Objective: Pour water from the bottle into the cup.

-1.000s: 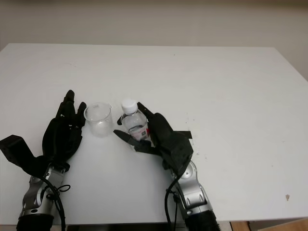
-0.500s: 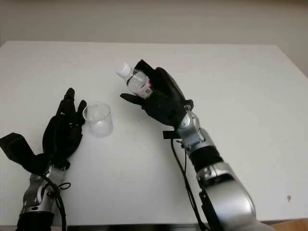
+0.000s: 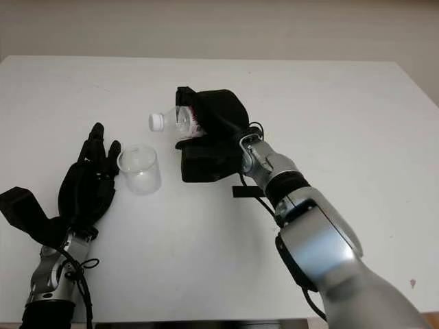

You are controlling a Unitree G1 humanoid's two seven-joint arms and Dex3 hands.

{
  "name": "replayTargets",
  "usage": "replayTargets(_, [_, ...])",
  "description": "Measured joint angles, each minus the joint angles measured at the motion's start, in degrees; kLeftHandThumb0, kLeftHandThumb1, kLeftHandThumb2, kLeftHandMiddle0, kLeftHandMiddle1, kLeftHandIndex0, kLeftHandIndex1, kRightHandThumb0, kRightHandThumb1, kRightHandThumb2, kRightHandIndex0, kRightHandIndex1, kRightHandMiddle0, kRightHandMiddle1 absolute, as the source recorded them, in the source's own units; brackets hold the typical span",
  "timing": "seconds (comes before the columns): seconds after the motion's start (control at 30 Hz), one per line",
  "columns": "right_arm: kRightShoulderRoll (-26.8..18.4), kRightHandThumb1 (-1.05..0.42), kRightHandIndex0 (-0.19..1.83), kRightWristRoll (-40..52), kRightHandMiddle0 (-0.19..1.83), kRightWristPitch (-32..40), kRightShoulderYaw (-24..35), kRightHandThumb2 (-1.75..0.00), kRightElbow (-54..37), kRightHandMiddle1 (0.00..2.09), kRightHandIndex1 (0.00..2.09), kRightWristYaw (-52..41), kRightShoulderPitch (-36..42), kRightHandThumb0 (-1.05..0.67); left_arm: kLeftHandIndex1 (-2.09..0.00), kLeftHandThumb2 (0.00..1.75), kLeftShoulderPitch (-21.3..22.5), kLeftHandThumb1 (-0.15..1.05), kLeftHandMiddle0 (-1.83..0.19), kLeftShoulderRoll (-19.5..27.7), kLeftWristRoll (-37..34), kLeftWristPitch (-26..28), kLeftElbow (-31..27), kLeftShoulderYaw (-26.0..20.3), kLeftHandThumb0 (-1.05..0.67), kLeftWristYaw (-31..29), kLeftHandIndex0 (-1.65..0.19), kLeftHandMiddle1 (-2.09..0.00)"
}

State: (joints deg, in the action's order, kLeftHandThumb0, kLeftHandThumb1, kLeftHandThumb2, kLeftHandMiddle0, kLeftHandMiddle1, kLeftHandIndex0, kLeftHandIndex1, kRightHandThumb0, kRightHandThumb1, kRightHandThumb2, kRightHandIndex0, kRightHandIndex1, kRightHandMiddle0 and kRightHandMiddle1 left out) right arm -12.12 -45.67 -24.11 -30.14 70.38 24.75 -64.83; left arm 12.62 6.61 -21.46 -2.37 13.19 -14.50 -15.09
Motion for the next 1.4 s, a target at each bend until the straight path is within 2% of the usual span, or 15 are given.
replayTargets(0.37, [-0.09,-1.05,1.38,-7.19,0.85,-0.78,-7.88,-0.34,0.87,2.09,2.09,7.54,-4.01,-0.45,-0.06,0.46,0.13,1.05,0.13,-0.03,-0.02,-0.26,0.10,-0.29,-0.74,0.16,0.13,-0.05])
replayTargets(0.5, [-0.24,-1.05,1.38,-8.76,0.86,-2.10,-9.61,-0.30,1.21,2.09,2.09,10.42,-4.61,-0.43,-0.05,0.47,0.20,1.05,0.14,-0.20,-0.02,-0.45,0.16,-0.28,-0.73,0.18,0.14,-0.05])
replayTargets(0.87, [-0.45,-1.05,1.33,-13.65,0.89,-2.04,-14.57,-0.31,2.29,2.09,2.09,19.50,-5.79,-0.51,-0.05,0.47,0.25,1.05,0.14,-0.53,-0.43,-0.91,0.41,-0.28,-0.73,0.13,0.15,-0.05])
replayTargets(0.97, [-0.53,-1.05,1.29,-15.65,0.81,-1.82,-16.49,-0.35,2.34,2.09,2.09,21.68,-6.37,-0.52,-0.05,0.47,0.27,1.05,0.15,-0.73,-0.60,-0.91,0.41,-0.29,-0.72,0.07,0.16,-0.05])
replayTargets(1.07, [-0.59,-1.05,1.26,-17.50,0.61,-1.61,-18.09,-0.37,2.35,2.09,2.09,24.19,-7.11,-0.53,-0.05,0.48,0.28,1.05,0.15,-0.90,-0.63,-0.98,0.41,-0.27,-0.72,-0.02,0.15,-0.05])
replayTargets(1.2, [-0.60,-1.05,1.23,-19.62,0.48,-1.00,-19.91,-0.43,2.35,2.09,2.09,26.88,-7.79,-0.56,-0.05,0.48,0.28,1.05,0.14,-0.97,-0.49,-1.25,0.50,-0.26,-0.72,-0.01,0.15,-0.06])
replayTargets(1.23, [-0.61,-1.05,1.21,-19.97,0.41,-0.71,-20.38,-0.40,2.35,2.06,2.09,26.98,-7.87,-0.57,-0.05,0.47,0.28,1.05,0.14,-0.97,-0.48,-1.29,0.52,-0.26,-0.72,-0.01,0.15,-0.06])
replayTargets(1.3, [-0.61,-1.05,1.17,-20.99,0.27,-0.30,-21.43,-0.35,2.35,1.81,2.09,27.27,-8.08,-0.57,-0.05,0.47,0.28,1.05,0.14,-1.00,-0.48,-1.30,0.52,-0.25,-0.72,0.00,0.15,-0.06])
replayTargets(1.4, [-0.61,-1.05,1.12,-22.89,0.28,0.39,-23.32,-0.29,2.35,1.37,2.09,27.85,-8.91,-0.55,-0.05,0.47,0.28,1.05,0.15,-1.07,-0.49,-1.30,0.52,-0.26,-0.72,0.06,0.16,-0.05])
